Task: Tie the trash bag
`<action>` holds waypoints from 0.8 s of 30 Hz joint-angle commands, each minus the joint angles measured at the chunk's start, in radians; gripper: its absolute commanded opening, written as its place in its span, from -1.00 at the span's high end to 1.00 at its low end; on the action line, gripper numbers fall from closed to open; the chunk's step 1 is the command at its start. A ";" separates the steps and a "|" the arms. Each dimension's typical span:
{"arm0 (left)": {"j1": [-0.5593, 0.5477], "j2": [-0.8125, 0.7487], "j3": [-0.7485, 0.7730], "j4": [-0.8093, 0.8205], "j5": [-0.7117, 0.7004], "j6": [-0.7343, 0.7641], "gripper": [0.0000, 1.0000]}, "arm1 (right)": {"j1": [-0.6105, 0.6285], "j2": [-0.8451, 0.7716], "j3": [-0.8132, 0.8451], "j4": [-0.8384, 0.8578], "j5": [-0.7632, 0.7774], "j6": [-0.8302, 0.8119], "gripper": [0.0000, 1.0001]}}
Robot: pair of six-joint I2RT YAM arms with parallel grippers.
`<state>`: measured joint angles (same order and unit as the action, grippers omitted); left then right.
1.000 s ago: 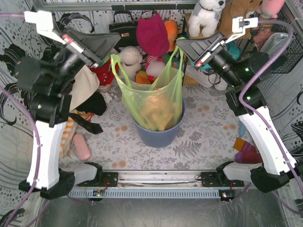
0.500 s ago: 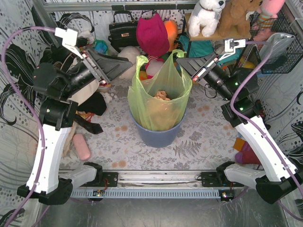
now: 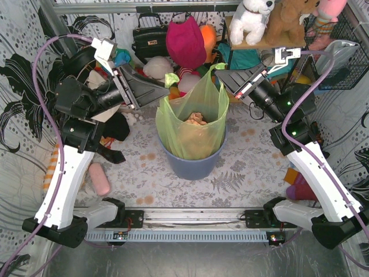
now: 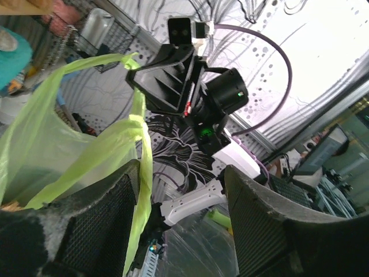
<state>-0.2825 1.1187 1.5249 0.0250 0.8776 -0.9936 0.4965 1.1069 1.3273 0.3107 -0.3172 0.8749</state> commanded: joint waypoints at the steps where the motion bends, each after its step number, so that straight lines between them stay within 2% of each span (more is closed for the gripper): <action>1: -0.060 0.045 -0.014 0.144 0.020 -0.057 -0.37 | 0.004 -0.004 0.011 0.071 -0.017 0.022 1.00; 4: -0.116 0.096 -0.009 0.203 0.007 -0.079 -0.36 | 0.004 -0.003 0.009 0.073 -0.019 0.022 1.00; 6: -0.135 0.118 0.004 0.202 -0.020 -0.069 -0.27 | 0.004 -0.006 0.002 0.075 -0.017 0.019 1.00; 7: -0.135 0.121 0.010 0.202 -0.038 -0.064 -0.13 | 0.003 -0.010 -0.001 0.075 -0.013 0.016 1.00; 8: -0.136 0.120 0.018 0.197 -0.058 -0.050 0.09 | 0.003 -0.013 -0.002 0.072 -0.009 0.011 1.00; 11: -0.136 0.091 0.107 0.026 -0.191 0.094 0.59 | 0.003 -0.025 0.001 0.054 0.020 -0.014 1.00; 14: -0.135 0.051 0.220 -0.206 -0.398 0.260 0.87 | 0.004 -0.062 0.013 0.008 0.120 -0.068 1.00; 19: -0.133 -0.001 0.342 -0.365 -0.655 0.399 0.97 | 0.004 -0.140 0.056 -0.056 0.325 -0.192 1.00; 24: -0.132 -0.042 0.323 -0.375 -0.720 0.429 0.99 | 0.004 -0.178 0.042 -0.039 0.354 -0.210 1.00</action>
<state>-0.4168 1.0935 1.8462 -0.3389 0.2996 -0.6472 0.4965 0.9611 1.3483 0.2401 -0.0410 0.7174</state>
